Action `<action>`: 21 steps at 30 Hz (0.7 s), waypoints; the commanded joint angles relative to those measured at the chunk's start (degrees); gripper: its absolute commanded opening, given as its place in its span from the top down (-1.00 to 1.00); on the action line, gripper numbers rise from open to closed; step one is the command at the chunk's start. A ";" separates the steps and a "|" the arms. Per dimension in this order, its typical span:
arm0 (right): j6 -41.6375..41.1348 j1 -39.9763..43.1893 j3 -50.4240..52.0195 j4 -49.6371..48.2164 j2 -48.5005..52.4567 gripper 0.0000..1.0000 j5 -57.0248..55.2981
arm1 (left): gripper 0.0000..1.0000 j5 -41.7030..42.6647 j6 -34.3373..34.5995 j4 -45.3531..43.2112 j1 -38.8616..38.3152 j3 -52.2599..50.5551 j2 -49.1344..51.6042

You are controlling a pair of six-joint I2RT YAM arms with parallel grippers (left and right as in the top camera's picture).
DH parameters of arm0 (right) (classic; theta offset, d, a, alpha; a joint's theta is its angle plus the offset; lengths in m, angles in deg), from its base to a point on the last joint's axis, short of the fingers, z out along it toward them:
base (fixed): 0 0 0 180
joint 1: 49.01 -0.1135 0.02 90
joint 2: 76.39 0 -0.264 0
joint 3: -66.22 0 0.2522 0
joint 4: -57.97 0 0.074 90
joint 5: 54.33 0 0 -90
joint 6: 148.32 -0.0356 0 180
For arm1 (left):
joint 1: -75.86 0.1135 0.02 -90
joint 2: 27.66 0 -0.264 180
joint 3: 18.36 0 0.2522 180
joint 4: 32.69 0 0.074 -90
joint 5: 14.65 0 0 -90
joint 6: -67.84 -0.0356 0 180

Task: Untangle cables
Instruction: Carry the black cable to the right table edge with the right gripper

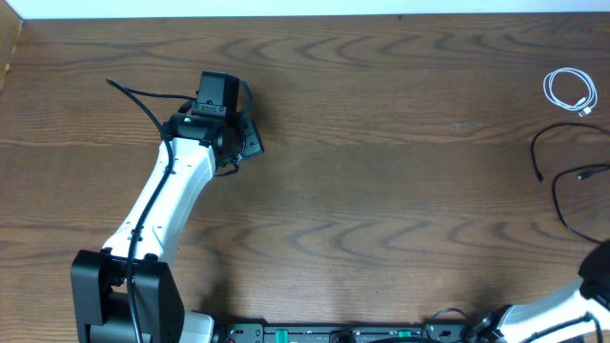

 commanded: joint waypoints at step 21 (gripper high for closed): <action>-1.86 -13.55 -0.48 25.11 25.83 0.98 -4.09 | -0.14 -0.76 -0.98 0.81 0.09 -0.33 0.66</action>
